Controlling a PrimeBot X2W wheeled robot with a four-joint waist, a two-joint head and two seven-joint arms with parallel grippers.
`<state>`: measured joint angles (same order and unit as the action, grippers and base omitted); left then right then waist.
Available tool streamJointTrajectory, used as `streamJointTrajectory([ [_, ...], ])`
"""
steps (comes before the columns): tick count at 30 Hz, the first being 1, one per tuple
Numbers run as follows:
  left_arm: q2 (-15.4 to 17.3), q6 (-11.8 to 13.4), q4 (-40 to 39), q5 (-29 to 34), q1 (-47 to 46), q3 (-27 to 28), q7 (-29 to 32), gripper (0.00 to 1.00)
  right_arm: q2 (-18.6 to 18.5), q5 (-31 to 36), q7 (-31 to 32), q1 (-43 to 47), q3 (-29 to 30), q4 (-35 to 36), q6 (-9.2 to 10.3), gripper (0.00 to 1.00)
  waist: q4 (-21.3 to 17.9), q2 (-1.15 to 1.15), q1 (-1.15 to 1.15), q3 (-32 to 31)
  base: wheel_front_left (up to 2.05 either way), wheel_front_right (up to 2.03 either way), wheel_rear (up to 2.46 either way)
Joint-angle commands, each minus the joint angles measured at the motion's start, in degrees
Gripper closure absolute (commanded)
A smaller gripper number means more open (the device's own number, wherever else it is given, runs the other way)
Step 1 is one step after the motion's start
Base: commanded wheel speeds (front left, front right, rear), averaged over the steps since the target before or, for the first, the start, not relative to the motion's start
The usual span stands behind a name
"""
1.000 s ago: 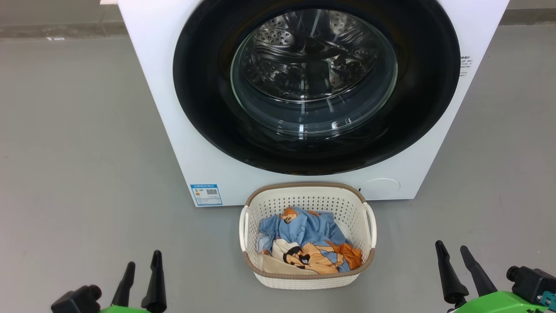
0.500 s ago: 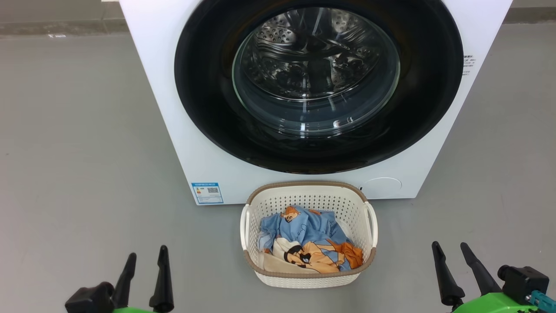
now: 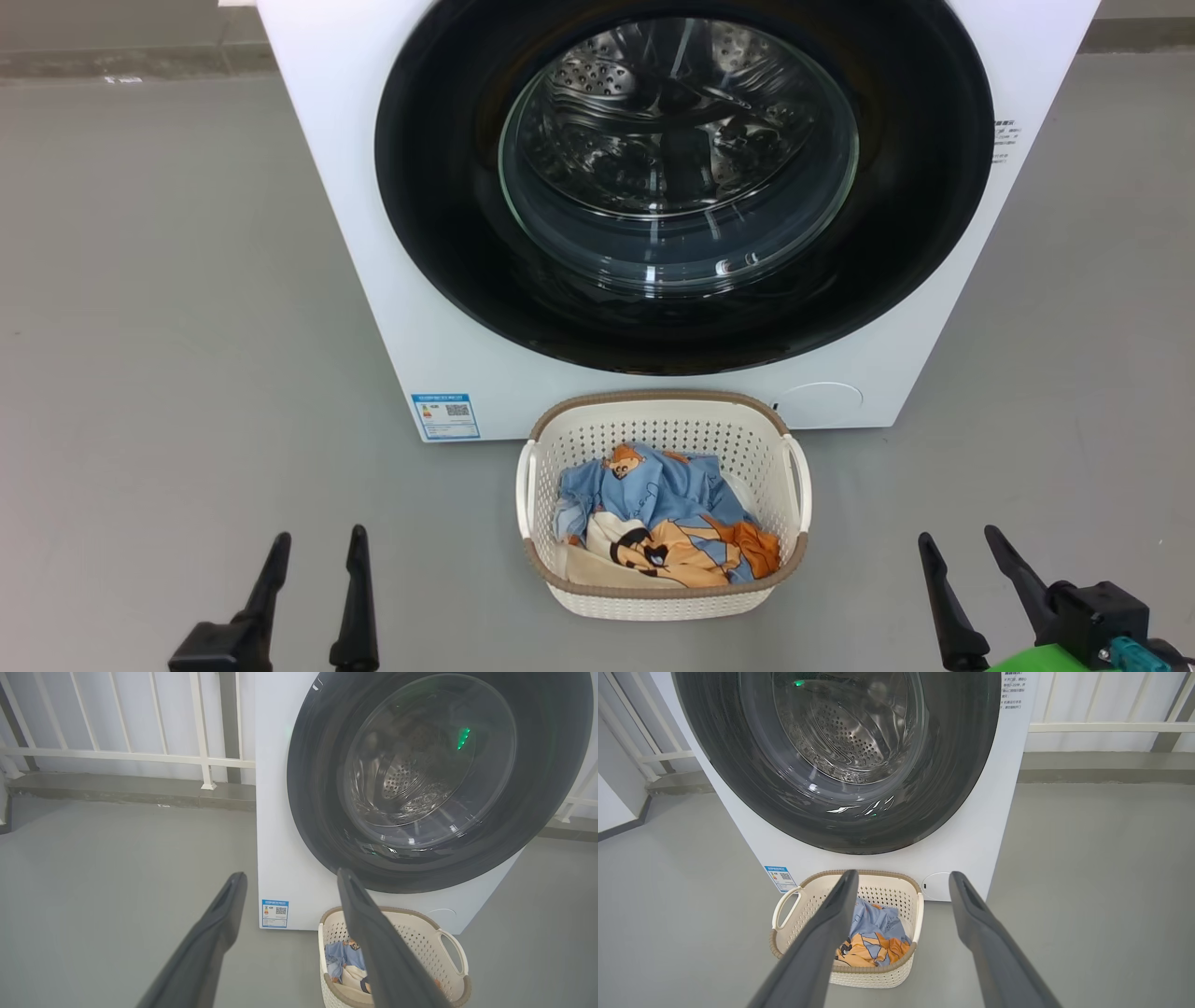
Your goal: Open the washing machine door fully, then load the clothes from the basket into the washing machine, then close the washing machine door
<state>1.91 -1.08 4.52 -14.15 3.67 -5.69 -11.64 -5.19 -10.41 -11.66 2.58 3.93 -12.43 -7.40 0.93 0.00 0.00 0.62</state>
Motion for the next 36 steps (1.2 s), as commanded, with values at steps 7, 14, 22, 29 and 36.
streamJointTrajectory([
  [7,0.85,0.66,-2.79,6.73,-0.48,1.08,-1.99,0.00,-0.98,6.94,-1.98,0.11,-1.30,2.17,-0.08,0.00,0.12,0.00,0.00,-0.26,0.00,0.00,0.00],
  [14,0.94,0.73,-3.43,10.81,-0.22,0.72,-3.00,0.00,-0.89,11.54,-2.98,0.29,-1.26,2.61,-0.09,0.00,0.29,0.00,0.00,-0.16,0.00,0.00,0.00],
  [22,0.97,0.78,-3.60,12.10,-0.11,0.65,-3.36,0.00,-0.80,13.28,-3.34,0.20,-0.65,3.07,-0.09,0.00,0.31,0.00,0.00,-0.04,0.00,0.00,0.00],
  [29,0.97,0.92,-3.63,11.98,0.02,0.72,-3.36,0.00,-0.35,12.68,-3.34,0.21,-0.06,3.75,-0.09,0.00,0.26,0.00,0.00,-0.04,0.00,0.00,0.00],
  [36,0.97,1.00,-3.40,11.57,0.13,0.81,-3.36,0.00,-0.10,12.22,-3.34,0.30,0.22,3.94,-0.09,0.00,0.24,0.00,0.00,-0.09,0.00,0.00,0.00],
])
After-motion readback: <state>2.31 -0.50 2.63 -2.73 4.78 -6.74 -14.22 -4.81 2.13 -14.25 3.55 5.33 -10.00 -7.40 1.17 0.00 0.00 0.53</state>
